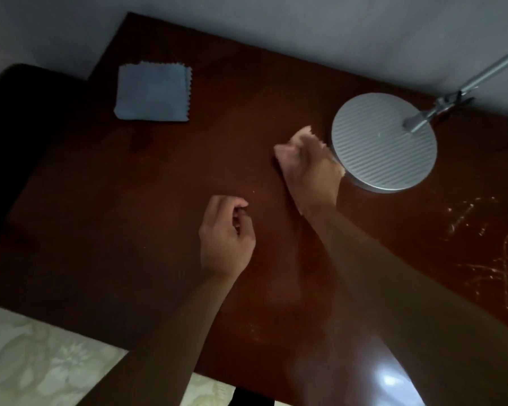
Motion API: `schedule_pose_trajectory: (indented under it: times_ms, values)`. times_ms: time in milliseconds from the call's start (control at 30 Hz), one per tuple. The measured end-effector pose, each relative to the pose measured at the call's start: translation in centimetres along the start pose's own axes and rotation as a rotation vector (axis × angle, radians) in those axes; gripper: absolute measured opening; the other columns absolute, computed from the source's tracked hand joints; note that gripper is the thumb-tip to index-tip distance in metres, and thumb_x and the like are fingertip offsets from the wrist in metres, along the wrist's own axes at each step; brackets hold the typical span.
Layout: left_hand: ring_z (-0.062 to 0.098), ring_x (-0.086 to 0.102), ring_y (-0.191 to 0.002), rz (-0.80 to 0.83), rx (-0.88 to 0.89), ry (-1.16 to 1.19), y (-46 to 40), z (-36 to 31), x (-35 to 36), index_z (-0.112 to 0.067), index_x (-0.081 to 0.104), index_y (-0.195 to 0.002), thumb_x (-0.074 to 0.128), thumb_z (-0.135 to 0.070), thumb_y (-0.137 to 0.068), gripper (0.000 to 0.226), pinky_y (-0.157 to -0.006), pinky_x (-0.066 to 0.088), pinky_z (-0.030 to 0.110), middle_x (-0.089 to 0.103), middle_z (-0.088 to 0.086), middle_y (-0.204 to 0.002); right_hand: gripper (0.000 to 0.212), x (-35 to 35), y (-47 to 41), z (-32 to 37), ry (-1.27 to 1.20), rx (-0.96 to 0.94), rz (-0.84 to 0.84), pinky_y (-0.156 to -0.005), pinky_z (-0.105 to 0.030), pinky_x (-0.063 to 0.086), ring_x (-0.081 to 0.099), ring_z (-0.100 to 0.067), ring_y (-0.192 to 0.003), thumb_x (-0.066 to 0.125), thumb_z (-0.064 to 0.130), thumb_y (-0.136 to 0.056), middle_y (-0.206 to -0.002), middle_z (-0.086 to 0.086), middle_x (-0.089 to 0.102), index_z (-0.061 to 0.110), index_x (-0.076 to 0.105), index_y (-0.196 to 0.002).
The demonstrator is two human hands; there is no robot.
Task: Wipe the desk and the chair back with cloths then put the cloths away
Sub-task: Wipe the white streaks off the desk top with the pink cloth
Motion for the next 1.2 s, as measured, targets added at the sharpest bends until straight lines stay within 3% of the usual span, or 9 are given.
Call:
schedule_pose_trajectory:
  times_ms: [233,400,467,567,700,800,900,1033,1200]
  values:
    - [0.013,0.058,-0.078,0.043,0.005,0.05,0.2,0.2,0.6,-0.01,0.065,-0.096,0.049,-0.018,-0.089,0.019,-0.064,0.053,0.03,0.057,-0.001,-0.097,0.049,3.6,-8.5,0.5,-0.004,0.07,0.083,-0.082,-0.03,0.044,0.064,-0.03,-0.103,0.035,0.045,-0.086,-0.107,-0.008,0.072,0.023,0.067,-0.116]
    - [0.004,0.053,-0.079,0.02,-0.022,0.055,0.2,0.3,0.3,-0.008,0.065,-0.099,0.048,-0.021,-0.092,0.022,-0.067,0.042,0.007,0.057,0.0,-0.099,0.043,6.3,-2.6,4.8,-0.079,-0.248,0.266,-0.074,-0.01,0.036,0.065,-0.016,-0.089,0.049,0.045,-0.091,-0.099,-0.001,0.07,0.014,0.066,-0.117]
    - [0.005,0.053,-0.081,0.017,-0.012,0.06,0.1,0.2,0.2,-0.007,0.064,-0.099,0.047,-0.021,-0.093,0.023,-0.072,0.039,0.005,0.058,0.0,-0.1,0.043,5.6,3.8,4.9,-0.126,-0.343,0.365,-0.078,-0.018,0.047,0.062,-0.01,-0.087,0.045,0.037,-0.093,-0.098,-0.004,0.07,0.01,0.066,-0.118]
    - [0.004,0.052,-0.079,0.028,-0.008,0.051,0.1,0.1,0.3,-0.009,0.063,-0.095,0.047,-0.023,-0.094,0.022,-0.071,0.043,0.013,0.054,-0.006,-0.097,0.036,4.1,7.3,4.3,-0.027,-0.556,0.341,-0.086,-0.037,0.056,0.067,-0.024,-0.102,0.055,0.027,-0.093,-0.111,-0.012,0.07,0.004,0.066,-0.117]
    - [0.004,0.049,-0.076,0.022,-0.028,0.053,0.2,0.2,0.3,-0.01,0.062,-0.091,0.045,-0.025,-0.094,0.022,-0.069,0.04,0.011,0.052,-0.006,-0.094,0.073,2.3,-1.7,3.0,0.047,-0.242,0.269,-0.079,-0.04,0.052,0.067,-0.034,-0.086,0.036,0.07,-0.082,-0.092,-0.014,0.071,0.01,0.068,-0.11]
    - [0.005,0.052,-0.075,0.027,-0.041,0.048,0.1,0.3,0.5,-0.012,0.061,-0.09,0.047,-0.025,-0.093,0.02,-0.067,0.043,0.015,0.053,-0.007,-0.094,0.075,2.4,-4.8,3.2,0.099,-0.165,0.197,-0.081,-0.043,0.051,0.067,-0.037,-0.092,0.025,0.065,-0.074,-0.097,-0.014,0.072,0.015,0.069,-0.108]
    - [0.009,0.054,-0.075,0.013,-0.05,0.066,0.4,0.4,0.3,-0.012,0.062,-0.089,0.048,-0.025,-0.093,0.02,-0.067,0.046,0.02,0.054,-0.005,-0.093,0.065,2.3,0.7,4.1,0.171,-0.318,0.193,-0.065,-0.032,0.041,0.066,-0.037,-0.082,0.026,0.053,-0.085,-0.089,-0.016,0.07,0.007,0.07,-0.096]
    - [0.012,0.054,-0.077,0.038,-0.029,0.015,0.1,0.2,0.4,-0.011,0.063,-0.09,0.048,-0.026,-0.093,0.021,-0.068,0.048,0.027,0.055,-0.003,-0.091,0.068,0.3,4.5,3.0,0.208,-0.47,0.117,-0.074,-0.043,0.056,0.07,-0.036,-0.092,0.025,0.053,-0.102,-0.099,-0.016,0.073,0.003,0.071,-0.1]
    - [0.012,0.054,-0.078,0.039,-0.02,0.008,0.0,0.1,0.4,-0.01,0.063,-0.088,0.047,-0.026,-0.093,0.023,-0.069,0.047,0.025,0.056,-0.003,-0.09,0.037,3.4,-1.8,1.9,0.35,-0.262,0.164,-0.069,-0.04,0.047,0.064,-0.034,-0.089,0.056,0.05,-0.093,-0.089,-0.007,0.066,0.014,0.06,-0.095]
Point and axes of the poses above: each hand's wrist, its own y-axis away from the middle knuckle, its own x-axis out of the palm, z = x × y, the point moved 8 cm from there along -y, towards the middle knuckle
